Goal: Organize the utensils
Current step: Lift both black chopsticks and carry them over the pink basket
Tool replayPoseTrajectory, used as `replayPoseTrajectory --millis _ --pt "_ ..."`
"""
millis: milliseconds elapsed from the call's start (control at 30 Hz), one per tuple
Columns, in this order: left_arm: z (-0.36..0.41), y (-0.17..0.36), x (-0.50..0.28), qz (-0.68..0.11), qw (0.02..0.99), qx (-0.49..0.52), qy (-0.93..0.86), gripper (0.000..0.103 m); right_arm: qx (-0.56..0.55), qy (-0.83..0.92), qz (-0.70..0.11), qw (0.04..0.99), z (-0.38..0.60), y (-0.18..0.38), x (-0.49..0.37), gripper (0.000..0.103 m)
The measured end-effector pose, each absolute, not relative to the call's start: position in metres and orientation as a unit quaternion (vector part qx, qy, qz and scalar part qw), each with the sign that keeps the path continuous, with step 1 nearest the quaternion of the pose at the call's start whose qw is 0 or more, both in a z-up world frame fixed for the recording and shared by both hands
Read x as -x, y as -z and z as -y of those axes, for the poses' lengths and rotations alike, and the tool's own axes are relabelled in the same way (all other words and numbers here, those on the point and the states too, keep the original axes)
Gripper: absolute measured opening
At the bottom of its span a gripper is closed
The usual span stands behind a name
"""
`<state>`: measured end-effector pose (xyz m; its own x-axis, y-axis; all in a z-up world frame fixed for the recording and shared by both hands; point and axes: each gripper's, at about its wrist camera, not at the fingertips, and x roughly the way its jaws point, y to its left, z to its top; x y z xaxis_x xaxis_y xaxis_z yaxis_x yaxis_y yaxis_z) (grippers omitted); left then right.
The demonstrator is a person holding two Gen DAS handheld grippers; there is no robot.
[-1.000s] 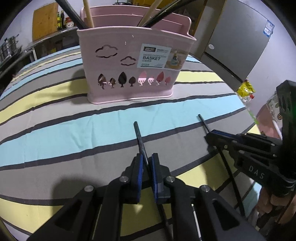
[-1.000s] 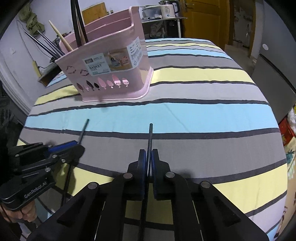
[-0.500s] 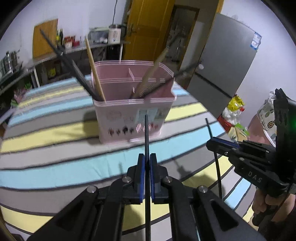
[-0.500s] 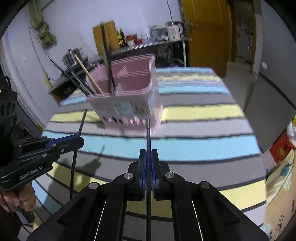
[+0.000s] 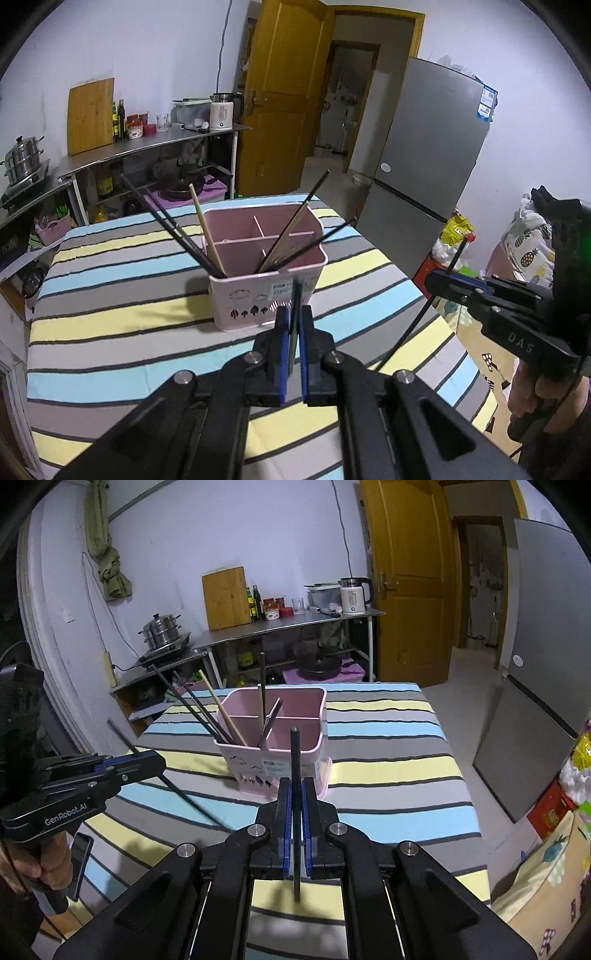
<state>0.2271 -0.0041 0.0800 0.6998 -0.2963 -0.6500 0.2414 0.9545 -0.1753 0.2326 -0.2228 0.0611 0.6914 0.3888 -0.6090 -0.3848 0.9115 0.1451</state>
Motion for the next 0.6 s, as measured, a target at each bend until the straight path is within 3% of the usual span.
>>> replayPoseTrajectory --millis 600 --pt "-0.003 -0.074 -0.2 -0.376 0.914 0.041 0.145 0.005 0.014 -0.214 -0.323 0.922 0.222 -0.071 -0.201 0.004"
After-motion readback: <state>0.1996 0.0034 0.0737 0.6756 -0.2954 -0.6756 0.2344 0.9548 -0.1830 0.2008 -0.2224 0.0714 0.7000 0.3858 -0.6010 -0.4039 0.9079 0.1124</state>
